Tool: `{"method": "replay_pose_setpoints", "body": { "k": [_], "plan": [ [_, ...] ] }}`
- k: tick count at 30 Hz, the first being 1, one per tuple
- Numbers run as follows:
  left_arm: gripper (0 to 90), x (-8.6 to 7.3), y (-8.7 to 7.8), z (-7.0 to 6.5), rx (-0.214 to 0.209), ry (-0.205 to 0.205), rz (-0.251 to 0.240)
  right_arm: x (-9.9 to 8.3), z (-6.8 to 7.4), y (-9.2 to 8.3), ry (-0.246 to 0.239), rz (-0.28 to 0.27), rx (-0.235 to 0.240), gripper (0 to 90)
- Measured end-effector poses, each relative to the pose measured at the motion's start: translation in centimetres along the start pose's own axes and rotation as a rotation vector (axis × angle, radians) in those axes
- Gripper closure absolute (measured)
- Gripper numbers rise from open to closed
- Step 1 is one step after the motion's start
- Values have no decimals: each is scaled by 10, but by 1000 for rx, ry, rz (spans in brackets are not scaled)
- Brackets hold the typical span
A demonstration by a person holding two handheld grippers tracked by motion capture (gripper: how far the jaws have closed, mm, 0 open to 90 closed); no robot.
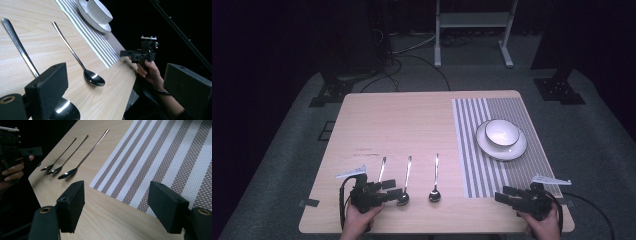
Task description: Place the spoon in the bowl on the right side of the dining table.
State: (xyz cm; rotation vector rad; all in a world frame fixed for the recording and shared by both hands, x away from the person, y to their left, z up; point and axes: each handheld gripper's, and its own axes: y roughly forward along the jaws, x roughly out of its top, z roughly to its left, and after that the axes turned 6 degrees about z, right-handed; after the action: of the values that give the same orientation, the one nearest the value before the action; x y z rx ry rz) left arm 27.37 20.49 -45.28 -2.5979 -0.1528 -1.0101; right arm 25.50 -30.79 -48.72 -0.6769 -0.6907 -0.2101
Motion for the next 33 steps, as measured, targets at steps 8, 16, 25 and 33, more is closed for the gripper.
{"method": "replay_pose_setpoints", "body": {
  "k": [8,16,25,33],
  "plan": [
    [45,0,5,-1,-4,3,15,6,2,0,-13,16,-1,287],
    [45,0,14,-3,-19,8,37,11,3,2,-12,32,5,286],
    [45,-2,27,-7,-36,6,69,20,4,14,-5,47,24,286],
    [45,0,37,-11,-54,12,88,30,9,29,-24,73,46,286]
  ]
}}
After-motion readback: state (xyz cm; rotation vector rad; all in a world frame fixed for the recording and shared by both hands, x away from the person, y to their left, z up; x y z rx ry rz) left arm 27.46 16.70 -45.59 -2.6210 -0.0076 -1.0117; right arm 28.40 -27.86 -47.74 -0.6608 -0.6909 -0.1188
